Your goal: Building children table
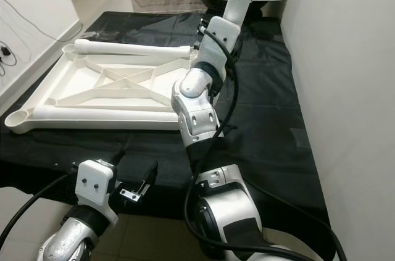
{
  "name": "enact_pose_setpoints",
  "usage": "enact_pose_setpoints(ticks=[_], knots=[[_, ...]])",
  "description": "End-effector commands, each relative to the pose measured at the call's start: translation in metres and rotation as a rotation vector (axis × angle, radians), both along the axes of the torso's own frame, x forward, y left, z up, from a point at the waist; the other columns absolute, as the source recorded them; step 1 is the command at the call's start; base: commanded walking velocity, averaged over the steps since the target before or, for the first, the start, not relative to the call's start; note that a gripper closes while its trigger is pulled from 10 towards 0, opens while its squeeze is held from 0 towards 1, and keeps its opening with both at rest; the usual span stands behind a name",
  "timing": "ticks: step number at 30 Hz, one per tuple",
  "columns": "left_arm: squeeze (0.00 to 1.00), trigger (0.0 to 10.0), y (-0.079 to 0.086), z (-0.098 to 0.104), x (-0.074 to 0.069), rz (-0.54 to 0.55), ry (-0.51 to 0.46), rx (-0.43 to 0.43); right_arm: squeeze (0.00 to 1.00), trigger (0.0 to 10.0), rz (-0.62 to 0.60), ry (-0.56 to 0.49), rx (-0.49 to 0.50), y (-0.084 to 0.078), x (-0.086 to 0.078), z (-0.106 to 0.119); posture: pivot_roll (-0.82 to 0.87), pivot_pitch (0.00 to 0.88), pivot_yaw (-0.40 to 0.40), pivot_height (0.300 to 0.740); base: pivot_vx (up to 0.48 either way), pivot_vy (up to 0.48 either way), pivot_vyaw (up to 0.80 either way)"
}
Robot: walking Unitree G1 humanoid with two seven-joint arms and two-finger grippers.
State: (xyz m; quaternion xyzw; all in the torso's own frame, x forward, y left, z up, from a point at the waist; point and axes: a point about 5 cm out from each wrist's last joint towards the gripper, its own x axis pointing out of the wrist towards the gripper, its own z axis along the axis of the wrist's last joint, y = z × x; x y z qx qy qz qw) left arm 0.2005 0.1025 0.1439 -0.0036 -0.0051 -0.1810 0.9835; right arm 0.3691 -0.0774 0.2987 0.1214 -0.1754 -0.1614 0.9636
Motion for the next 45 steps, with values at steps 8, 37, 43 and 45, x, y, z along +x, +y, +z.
enact_pose_setpoints(ticks=[8, 37, 43, 45], knots=[[1.0, 10.0, 0.02, -0.001, 0.025, 0.095, -0.018, 0.14, 0.0, 10.0, 0.5, -0.066, 0.049, 0.024, -0.008, -0.009, 0.04, 0.0, 0.043, 0.74, 0.0, 0.0, 0.0], [0.0, 10.0, 0.028, 0.011, 0.097, 0.083, -0.082, 0.314, 0.0, 10.0, 0.949, 0.011, 0.043, 0.052, -0.041, -0.044, 0.02, 0.0, 0.045, 0.74, 0.0, 0.0, 0.0], [0.0, 10.0, 0.026, 0.013, 0.103, 0.074, -0.093, 0.314, 0.0, 10.0, 0.992, 0.037, 0.041, 0.055, -0.046, -0.051, 0.01, 0.0, 0.051, 0.74, 0.0, 0.0, 0.0], [0.0, 10.0, 0.026, 0.013, 0.103, 0.074, -0.093, 0.314, 0.0, 10.0, 0.992, 0.037, 0.041, 0.055, -0.046, -0.051, 0.01, 0.0, 0.051, 0.74, 0.0, 0.0, 0.0]])
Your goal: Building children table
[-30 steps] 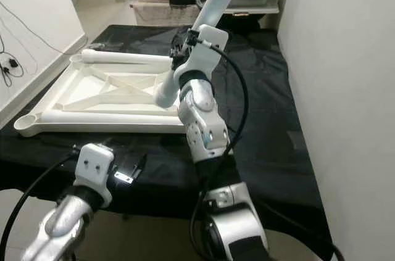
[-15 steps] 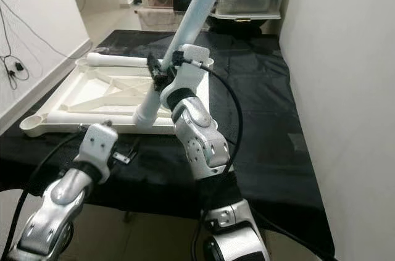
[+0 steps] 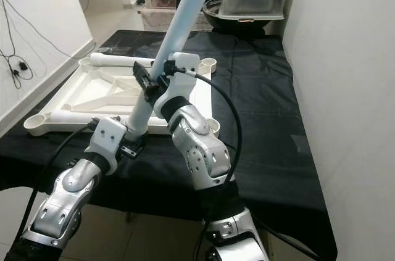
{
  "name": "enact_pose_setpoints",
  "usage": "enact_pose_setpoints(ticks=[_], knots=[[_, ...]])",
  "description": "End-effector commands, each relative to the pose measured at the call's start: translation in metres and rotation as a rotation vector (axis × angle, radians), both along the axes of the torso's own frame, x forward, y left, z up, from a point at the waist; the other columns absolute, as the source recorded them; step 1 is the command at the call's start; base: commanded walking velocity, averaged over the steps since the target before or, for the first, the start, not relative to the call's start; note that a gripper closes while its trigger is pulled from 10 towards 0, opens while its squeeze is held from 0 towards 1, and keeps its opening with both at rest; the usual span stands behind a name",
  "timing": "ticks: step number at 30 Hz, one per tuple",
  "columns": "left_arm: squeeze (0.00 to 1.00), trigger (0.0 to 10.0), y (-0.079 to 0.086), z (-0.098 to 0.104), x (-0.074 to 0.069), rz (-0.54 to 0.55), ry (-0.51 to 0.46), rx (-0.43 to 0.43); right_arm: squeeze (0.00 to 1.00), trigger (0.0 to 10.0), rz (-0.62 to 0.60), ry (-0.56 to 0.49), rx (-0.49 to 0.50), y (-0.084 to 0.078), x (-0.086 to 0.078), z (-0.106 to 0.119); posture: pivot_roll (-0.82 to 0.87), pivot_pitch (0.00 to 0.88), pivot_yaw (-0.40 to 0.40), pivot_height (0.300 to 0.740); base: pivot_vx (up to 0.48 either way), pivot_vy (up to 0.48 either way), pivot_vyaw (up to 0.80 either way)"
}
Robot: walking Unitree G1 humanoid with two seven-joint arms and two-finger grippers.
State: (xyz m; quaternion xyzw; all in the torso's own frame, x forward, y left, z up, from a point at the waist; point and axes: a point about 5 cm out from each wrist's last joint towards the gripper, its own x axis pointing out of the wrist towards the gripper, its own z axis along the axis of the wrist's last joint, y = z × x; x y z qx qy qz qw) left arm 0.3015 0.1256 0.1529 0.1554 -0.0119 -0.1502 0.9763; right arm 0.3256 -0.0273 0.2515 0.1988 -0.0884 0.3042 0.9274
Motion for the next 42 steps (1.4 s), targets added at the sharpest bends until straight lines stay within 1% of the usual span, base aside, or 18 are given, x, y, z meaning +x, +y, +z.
enact_pose_setpoints(ticks=[1, 7, 11, 12, 13, 16, 19, 27, 28, 29, 30, 34, 35, 36, 37, 38, 40, 42], knots=[[0.0, 10.0, 0.002, 0.004, 0.003, 0.008, -0.025, 0.003, 0.0, 10.0, 0.03, 0.026, 0.003, 0.006, -0.005, -0.005, 0.01, 0.0, 0.051, 0.74, 0.0, 0.0, 0.0], [0.0, 10.0, -0.007, 0.007, 0.014, -0.003, -0.038, -0.022, 0.0, 10.0, 0.057, 0.036, -0.003, 0.008, -0.011, -0.009, 0.02, 0.0, 0.049, 0.74, 0.0, 0.0, 0.0], [0.0, 10.0, -0.01, 0.007, 0.016, -0.01, -0.039, -0.027, 0.0, 10.0, 0.058, 0.035, -0.003, 0.008, -0.011, -0.009, 0.02, 0.0, 0.049, 0.74, 0.0, 0.0, 0.0], [0.0, 6.0, -0.011, 0.006, 0.017, -0.012, -0.037, -0.024, 0.0, 10.0, 0.06, 0.035, -0.002, 0.008, -0.012, -0.009, 0.01, 0.0, 0.057, 0.74, 0.0, 0.0, 0.0], [0.0, 0.0, -0.012, 0.004, 0.017, -0.007, -0.031, -0.029, 0.0, 10.0, 0.06, 0.034, -0.001, 0.008, -0.012, -0.009, 0.01, 0.0, 0.057, 0.74, 0.0, 0.0, 0.0], [0.0, 0.0, -0.012, 0.003, 0.018, -0.003, -0.023, -0.022, 0.0, 10.0, 0.061, 0.034, -0.001, 0.008, -0.013, -0.008, 0.01, 0.0, 0.057, 0.74, 0.0, 0.0, 0.0], [0.0, 0.0, -0.009, -0.006, 0.018, 0.02, 0.019, -0.016, 0.0, 10.0, 0.063, 0.025, -0.002, 0.008, -0.014, -0.006, 0.01, 0.0, 0.057, 0.74, 0.0, 0.0, 0.0], [0.0, 0.0, -0.004, -0.01, 0.018, 0.05, 0.018, 0.006, 0.0, 10.0, 0.064, -0.018, -0.032, 0.008, -0.014, -0.004, 0.01, 0.0, 0.057, 0.74, 0.0, 0.0, 0.0], [0.0, 0.0, -0.002, -0.011, 0.018, 0.055, 0.02, 0.011, 0.19, 10.0, 0.066, -0.039, -0.045, 0.008, -0.013, -0.003, 0.01, 0.0, 0.056, 0.74, 0.0, 0.0, 0.0], [0.0, 0.0, -0.002, -0.011, 0.017, 0.056, 0.023, 0.012, 0.19, 10.0, 0.068, -0.052, -0.053, 0.008, -0.013, -0.002, 0.01, 0.0, 0.056, 0.74, 0.0, 0.0, 0.0], [0.0, 10.0, -0.002, -0.011, 0.016, 0.053, 0.027, -0.003, 1.0, 10.0, 0.076, -0.073, -0.064, 0.008, -0.013, -0.002, 0.01, 0.0, 0.056, 0.74, 0.0, 0.0, 0.0], [0.0, 10.0, -0.001, -0.009, 0.008, 0.022, 0.025, -0.041, 1.0, 10.0, 0.15, -0.096, -0.074, 0.007, -0.014, -0.002, 0.01, 0.0, 0.057, 0.74, 0.0, 0.0, 0.0], [0.0, 10.0, 0.0, -0.009, 0.005, 0.011, 0.028, -0.047, 0.64, 10.0, 0.169, -0.098, -0.078, 0.005, -0.013, -0.003, 0.01, 0.0, 0.057, 0.74, 0.0, 0.0, 0.0], [0.0, 10.0, 0.0, -0.009, 0.005, 0.011, 0.028, -0.047, 0.64, 10.0, 0.169, -0.098, -0.078, 0.005, -0.013, -0.003, 0.01, 0.0, 0.057, 0.74, 0.0, 0.0, 0.0], [0.0, 10.0, 0.0, -0.011, -0.002, -0.015, 0.046, -0.057, 0.0, 10.0, 0.195, -0.121, -0.111, 0.0, -0.01, -0.006, 0.01, 0.0, 0.057, 0.74, 0.0, 0.0, 0.0], [0.0, 10.0, 0.002, -0.013, -0.007, -0.031, 0.054, -0.049, 0.0, 10.0, 0.248, -0.133, -0.141, -0.003, -0.01, -0.009, 0.01, 0.0, 0.06, 0.74, 0.0, 0.0, 0.0], [0.0, 10.0, 0.002, -0.014, -0.011, -0.042, 0.058, -0.043, 0.0, 10.0, 0.286, -0.139, -0.161, -0.005, -0.01, -0.011, 0.01, 0.0, 0.06, 0.74, 0.0, 0.0, 0.0], [0.0, 10.0, 0.002, -0.014, -0.011, -0.042, 0.058, -0.043, 0.0, 10.0, 0.286, -0.139, -0.161, -0.005, -0.01, -0.011, 0.01, 0.0, 0.06, 0.74, 0.0, 0.0, 0.0]])
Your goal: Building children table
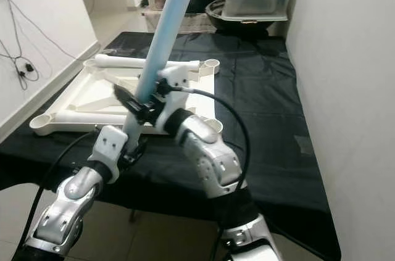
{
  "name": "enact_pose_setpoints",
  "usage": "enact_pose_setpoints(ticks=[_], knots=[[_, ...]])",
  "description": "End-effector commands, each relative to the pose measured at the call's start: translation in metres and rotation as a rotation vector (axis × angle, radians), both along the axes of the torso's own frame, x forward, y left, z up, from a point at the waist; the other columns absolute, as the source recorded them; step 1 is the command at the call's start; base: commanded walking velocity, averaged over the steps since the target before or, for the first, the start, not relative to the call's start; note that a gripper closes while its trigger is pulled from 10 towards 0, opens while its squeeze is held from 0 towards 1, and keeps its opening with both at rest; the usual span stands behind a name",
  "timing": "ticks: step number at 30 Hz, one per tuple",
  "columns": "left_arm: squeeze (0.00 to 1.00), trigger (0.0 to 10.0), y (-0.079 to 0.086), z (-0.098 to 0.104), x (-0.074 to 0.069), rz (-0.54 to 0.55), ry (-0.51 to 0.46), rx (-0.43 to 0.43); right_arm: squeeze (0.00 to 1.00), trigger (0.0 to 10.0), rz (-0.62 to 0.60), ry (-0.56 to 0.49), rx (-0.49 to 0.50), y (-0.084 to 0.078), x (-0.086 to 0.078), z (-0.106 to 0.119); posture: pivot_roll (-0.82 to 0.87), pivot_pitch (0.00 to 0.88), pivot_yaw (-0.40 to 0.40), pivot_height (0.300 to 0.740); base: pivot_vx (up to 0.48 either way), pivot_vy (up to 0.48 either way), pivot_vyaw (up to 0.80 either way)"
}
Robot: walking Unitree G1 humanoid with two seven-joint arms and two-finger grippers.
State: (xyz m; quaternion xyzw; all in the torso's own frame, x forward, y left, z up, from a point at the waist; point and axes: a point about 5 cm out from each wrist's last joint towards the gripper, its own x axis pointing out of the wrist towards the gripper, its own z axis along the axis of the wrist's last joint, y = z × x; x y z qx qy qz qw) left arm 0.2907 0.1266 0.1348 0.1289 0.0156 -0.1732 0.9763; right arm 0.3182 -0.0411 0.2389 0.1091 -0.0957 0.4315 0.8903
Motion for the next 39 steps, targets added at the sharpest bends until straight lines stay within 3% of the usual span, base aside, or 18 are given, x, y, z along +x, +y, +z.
enact_pose_setpoints(ticks=[1, 5, 7, 14, 15, 18, 19, 26, 35, 39], knots=[[0.0, 10.0, 0.002, 0.003, -0.006, -0.026, 0.003, -0.011, 0.0, 10.0, 0.091, -0.011, 0.002, 0.005, -0.003, 0.001, 0.01, 0.0, 0.06, 0.74, 0.0, 0.0, 0.0], [0.0, 10.0, 0.003, 0.001, -0.02, -0.084, 0.059, -0.099, 0.0, 10.0, 0.189, -0.046, -0.003, -0.003, -0.004, 0.003, 0.02, 0.0, 0.062, 0.74, 0.0, 0.0, 0.0], [0.0, 10.0, 0.001, -0.001, -0.033, -0.174, 0.114, -0.167, 0.0, 10.0, 0.261, -0.067, -0.025, -0.005, -0.007, 0.005, 0.02, 0.0, 0.067, 0.74, 0.0, 0.0, 0.0], [0.0, 10.0, -0.001, -0.005, -0.052, -0.285, 0.188, -0.23, 0.0, 10.0, 0.365, -0.068, -0.049, -0.006, -0.012, 0.005, 0.02, 0.0, 0.067, 0.74, 0.0, 0.0, 0.0], [0.0, 10.0, -0.001, -0.007, -0.062, -0.33, 0.234, -0.278, 0.0, 10.0, 0.438, -0.066, -0.072, -0.006, -0.017, 0.004, 0.02, 0.0, 0.068, 0.74, 0.0, 0.0, 0.0], [0.0, 10.0, -0.001, -0.007, -0.062, -0.33, 0.234, -0.278, 0.0, 10.0, 0.438, -0.066, -0.072, -0.006, -0.017, 0.004, 0.02, 0.0, 0.068, 0.74, 0.0, 0.0, 0.0], [0.0, 10.0, 0.0, -0.008, -0.071, -0.373, 0.273, -0.313, 0.0, 10.0, 0.512, -0.061, -0.103, -0.006, -0.022, 0.001, 0.02, 0.0, 0.07, 0.74, 0.0, 0.0, 0.0], [0.0, 10.0, 0.002, -0.013, -0.089, -0.434, 0.338, -0.321, 0.0, 10.0, 0.721, -0.011, -0.183, -0.005, -0.038, -0.011, 0.02, 0.0, 0.069, 0.74, 0.0, 0.0, 0.0], [0.0, 10.0, 0.001, -0.012, -0.093, -0.486, 0.379, -0.312, 0.0, 10.0, 0.87, 0.045, -0.21, -0.002, -0.048, -0.017, 0.02, 0.0, 0.062, 0.74, 0.0, 0.0, 0.0], [0.0, 10.0, 0.001, -0.012, -0.095, -0.498, 0.388, -0.303, 0.0, 10.0, 0.883, 0.056, -0.214, -0.001, -0.048, -0.017, 0.02, 0.0, 0.061, 0.74, 0.0, 0.0, 0.0]])
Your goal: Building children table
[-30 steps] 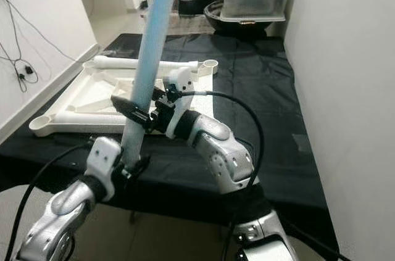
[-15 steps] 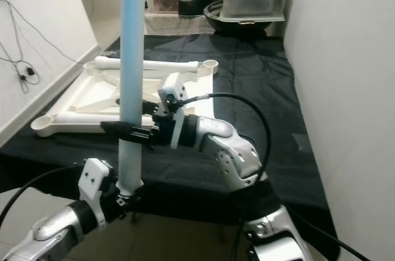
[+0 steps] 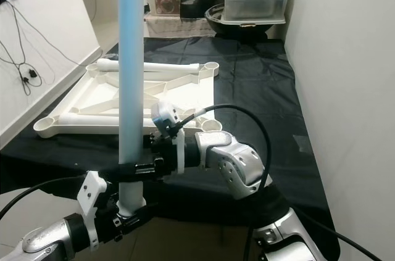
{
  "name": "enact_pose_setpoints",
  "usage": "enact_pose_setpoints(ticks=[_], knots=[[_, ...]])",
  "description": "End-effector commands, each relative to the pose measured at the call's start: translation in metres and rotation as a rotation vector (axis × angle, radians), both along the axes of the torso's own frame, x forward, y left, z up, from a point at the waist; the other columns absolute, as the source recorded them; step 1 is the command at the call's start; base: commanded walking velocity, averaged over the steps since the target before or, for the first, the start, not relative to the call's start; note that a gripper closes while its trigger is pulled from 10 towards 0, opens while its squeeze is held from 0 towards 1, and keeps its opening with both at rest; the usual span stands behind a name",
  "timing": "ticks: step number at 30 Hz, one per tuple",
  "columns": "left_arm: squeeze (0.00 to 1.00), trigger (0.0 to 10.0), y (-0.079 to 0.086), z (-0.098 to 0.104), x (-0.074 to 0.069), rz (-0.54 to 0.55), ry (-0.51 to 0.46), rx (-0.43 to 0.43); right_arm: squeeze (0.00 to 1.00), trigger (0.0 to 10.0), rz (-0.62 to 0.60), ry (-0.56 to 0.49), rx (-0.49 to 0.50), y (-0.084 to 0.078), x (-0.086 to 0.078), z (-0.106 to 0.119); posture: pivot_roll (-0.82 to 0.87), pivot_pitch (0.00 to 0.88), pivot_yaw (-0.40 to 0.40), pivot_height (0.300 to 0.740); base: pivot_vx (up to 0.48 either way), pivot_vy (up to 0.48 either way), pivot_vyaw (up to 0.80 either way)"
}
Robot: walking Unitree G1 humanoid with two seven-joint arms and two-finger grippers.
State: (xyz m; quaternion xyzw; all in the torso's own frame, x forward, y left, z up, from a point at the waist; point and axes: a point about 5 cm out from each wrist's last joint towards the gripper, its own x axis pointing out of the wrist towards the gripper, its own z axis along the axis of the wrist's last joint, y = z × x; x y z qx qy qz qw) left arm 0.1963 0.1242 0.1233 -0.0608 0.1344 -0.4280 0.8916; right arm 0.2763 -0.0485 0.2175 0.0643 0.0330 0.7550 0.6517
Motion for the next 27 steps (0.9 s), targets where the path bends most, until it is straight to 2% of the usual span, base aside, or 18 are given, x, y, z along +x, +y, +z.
enact_pose_setpoints(ticks=[1, 16, 27], knots=[[0.0, 10.0, 0.003, -0.001, -0.001, -0.006, 0.014, 0.021, 0.0, 10.0, 0.066, -0.005, 0.002, 0.008, -0.005, 0.006, 0.02, 0.0, 0.061, 0.74, 0.0, 0.0, 0.0], [0.0, 10.0, 0.003, -0.006, -0.004, -0.016, 0.036, 0.022, 0.0, 10.0, 0.016, 0.052, 0.058, 0.019, 0.003, 0.018, 0.02, 0.013, 0.06, 0.74, 0.0, 0.0, 0.0], [0.0, 10.0, 0.002, -0.004, -0.004, -0.02, 0.039, 0.006, 0.0, 10.0, 0.031, 0.061, 0.061, 0.022, -0.001, 0.018, 0.02, 0.012, 0.06, 0.74, 0.0, 0.0, 0.0]])
